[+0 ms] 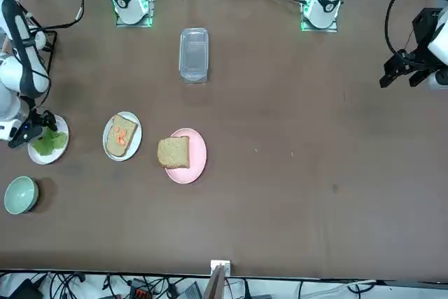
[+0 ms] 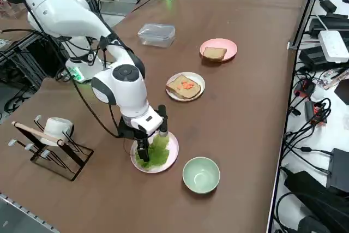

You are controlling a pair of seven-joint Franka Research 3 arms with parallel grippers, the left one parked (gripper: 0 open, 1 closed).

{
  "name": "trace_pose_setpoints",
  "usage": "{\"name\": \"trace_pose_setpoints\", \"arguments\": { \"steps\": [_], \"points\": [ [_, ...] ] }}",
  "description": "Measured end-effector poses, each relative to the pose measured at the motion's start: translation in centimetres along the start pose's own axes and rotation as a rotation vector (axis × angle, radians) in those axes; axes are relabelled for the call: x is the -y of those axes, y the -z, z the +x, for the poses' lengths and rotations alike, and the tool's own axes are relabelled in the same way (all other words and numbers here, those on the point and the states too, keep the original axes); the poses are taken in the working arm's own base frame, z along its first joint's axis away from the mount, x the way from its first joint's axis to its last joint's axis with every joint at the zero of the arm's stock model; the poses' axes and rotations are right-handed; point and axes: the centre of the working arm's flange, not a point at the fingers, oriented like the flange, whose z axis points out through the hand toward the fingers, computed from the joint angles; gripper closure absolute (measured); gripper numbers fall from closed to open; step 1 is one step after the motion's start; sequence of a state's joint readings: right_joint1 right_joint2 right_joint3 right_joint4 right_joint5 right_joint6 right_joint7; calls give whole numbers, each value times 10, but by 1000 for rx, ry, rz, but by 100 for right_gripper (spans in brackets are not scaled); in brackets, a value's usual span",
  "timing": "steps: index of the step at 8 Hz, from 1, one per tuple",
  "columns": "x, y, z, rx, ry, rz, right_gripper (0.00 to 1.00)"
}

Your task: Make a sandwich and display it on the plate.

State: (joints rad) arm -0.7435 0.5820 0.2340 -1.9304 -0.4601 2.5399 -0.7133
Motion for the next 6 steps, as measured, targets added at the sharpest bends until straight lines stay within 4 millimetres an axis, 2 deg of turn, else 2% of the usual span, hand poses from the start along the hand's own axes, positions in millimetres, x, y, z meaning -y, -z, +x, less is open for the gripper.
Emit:
{"name": "trace_pose_setpoints", "arguments": {
  "steps": [2,3,4,6],
  "points": [
    [-5,9,0,-4,0,-19,77],
    [-10,19,0,-3,0,-34,88],
    [-14,36,0,4,-1,-49,91],
    [-16,89,12,22,13,-77,92]
  ]
}}
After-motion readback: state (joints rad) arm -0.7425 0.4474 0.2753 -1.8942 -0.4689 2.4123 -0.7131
